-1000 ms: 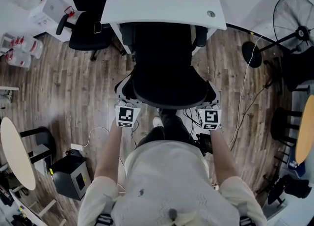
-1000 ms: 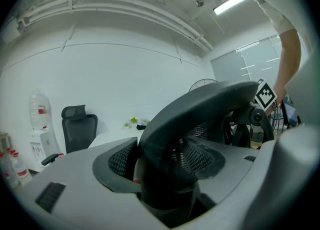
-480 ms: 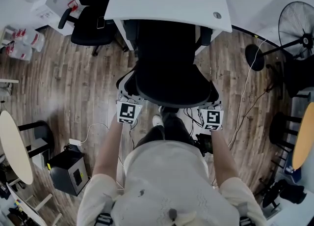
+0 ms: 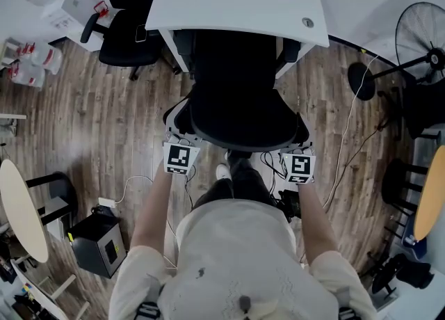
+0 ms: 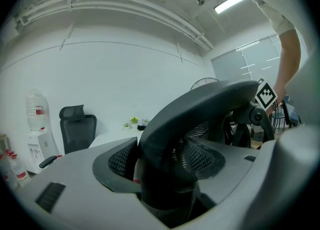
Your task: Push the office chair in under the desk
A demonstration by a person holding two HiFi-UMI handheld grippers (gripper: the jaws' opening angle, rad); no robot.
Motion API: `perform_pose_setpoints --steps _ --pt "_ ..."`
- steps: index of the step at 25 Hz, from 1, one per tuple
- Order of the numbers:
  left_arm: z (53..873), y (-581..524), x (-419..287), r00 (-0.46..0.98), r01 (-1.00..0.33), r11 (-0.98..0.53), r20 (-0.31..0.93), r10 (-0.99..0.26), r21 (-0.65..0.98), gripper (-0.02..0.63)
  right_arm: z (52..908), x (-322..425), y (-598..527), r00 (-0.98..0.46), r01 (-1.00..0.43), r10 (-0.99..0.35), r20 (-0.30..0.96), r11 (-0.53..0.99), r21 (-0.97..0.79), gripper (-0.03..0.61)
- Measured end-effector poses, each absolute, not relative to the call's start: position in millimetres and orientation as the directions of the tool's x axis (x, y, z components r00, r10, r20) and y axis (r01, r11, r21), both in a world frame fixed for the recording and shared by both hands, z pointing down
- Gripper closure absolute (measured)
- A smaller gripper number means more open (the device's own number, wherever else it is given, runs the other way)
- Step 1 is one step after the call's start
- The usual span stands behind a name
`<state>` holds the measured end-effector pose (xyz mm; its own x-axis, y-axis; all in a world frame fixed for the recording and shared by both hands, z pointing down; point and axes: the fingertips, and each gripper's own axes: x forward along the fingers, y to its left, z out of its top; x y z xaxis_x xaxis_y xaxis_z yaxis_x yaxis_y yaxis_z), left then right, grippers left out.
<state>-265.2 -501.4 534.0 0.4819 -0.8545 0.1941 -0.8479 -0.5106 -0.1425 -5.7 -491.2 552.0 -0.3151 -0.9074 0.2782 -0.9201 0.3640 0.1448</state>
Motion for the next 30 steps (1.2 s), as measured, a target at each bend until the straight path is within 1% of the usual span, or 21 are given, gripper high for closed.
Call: perform_pose_setpoints --steps 30 --pt "539 -570 -266 0.476 -0.849 -0.506 0.195 -0.858 -0.155 0.310 557 -6 -559 -0.314 -0.921 -0.909 0.274 0.362 0.146 0.347"
